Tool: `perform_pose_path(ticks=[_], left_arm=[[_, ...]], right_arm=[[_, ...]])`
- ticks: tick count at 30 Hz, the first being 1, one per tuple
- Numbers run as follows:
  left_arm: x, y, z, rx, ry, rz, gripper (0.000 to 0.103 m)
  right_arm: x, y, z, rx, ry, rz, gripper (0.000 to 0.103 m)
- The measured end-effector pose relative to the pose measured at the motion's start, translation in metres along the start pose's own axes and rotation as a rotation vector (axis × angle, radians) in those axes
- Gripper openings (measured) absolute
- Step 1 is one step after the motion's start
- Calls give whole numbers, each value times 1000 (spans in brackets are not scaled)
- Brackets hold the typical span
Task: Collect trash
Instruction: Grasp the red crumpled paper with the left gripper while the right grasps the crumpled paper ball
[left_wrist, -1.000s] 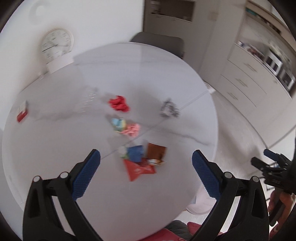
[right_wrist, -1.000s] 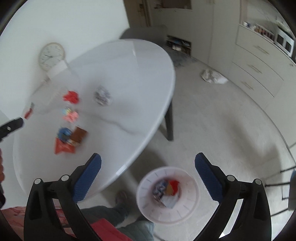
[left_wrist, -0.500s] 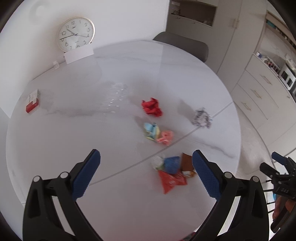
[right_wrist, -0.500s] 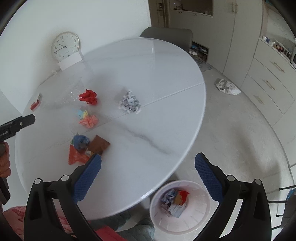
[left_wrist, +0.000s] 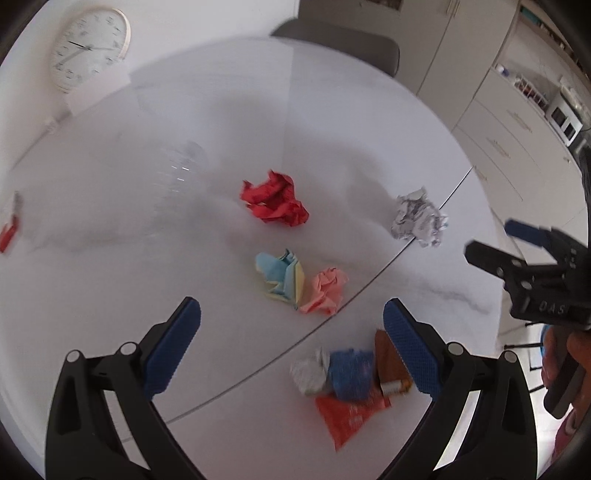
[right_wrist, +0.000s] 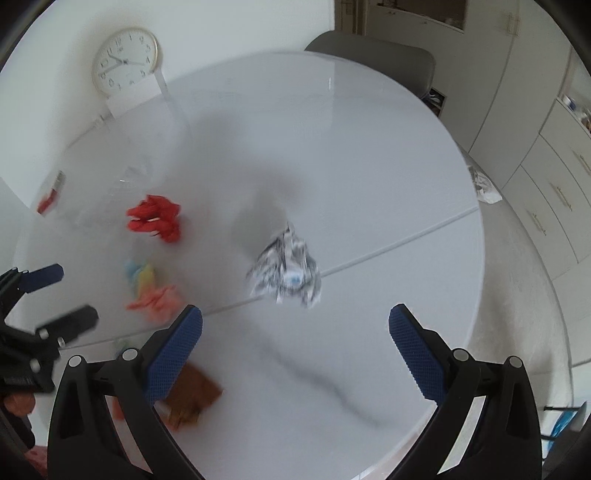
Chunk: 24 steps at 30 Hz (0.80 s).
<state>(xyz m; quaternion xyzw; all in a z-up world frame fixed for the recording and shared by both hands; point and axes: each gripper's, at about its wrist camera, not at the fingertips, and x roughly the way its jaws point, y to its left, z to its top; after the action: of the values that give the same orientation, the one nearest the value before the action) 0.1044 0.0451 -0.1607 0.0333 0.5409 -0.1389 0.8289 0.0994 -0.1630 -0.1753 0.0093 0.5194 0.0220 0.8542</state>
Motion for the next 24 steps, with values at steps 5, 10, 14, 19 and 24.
perform_pose_path(ticks=[5,10,14,19,24], left_arm=[[37,8,13,-35,63,-10,91],[41,20,29,-112,48,-17,88],[51,24,53,-155,22,4,88],[80,14,74,-160,41,30,84],[103,5,75,-114,84,90,47]], right_arm=[[27,-2,16,8,28,9,100],[9,6,34,-63,-58,9,100],[1,12,53,-139,-83,-18,100],[13,-1,57,-118,-34,0,100],[34,-14,40,-68,40,32,100]])
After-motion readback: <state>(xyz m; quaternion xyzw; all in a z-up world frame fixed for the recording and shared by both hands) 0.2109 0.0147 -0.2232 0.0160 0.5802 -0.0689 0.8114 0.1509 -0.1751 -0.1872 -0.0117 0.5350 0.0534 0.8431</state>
